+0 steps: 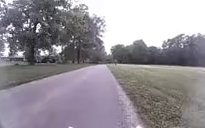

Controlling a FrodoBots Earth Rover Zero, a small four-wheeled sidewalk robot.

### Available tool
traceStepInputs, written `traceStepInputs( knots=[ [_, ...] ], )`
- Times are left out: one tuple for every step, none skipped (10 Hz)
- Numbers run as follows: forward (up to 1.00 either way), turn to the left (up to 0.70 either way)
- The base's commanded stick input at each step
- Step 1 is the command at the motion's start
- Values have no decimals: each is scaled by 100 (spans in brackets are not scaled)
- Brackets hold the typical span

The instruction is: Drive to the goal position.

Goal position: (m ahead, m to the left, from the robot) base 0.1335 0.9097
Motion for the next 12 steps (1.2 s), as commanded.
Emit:
traceStepInputs(
  knots=[
    [70, 1],
    [70, 1],
    [70, 1],
    [70, 1],
    [70, 0],
    [70, 0],
    [70, 0],
    [70, 0],
    [70, 0],
    [70, 0],
    [70, 0],
    [70, 0]
  ],
)
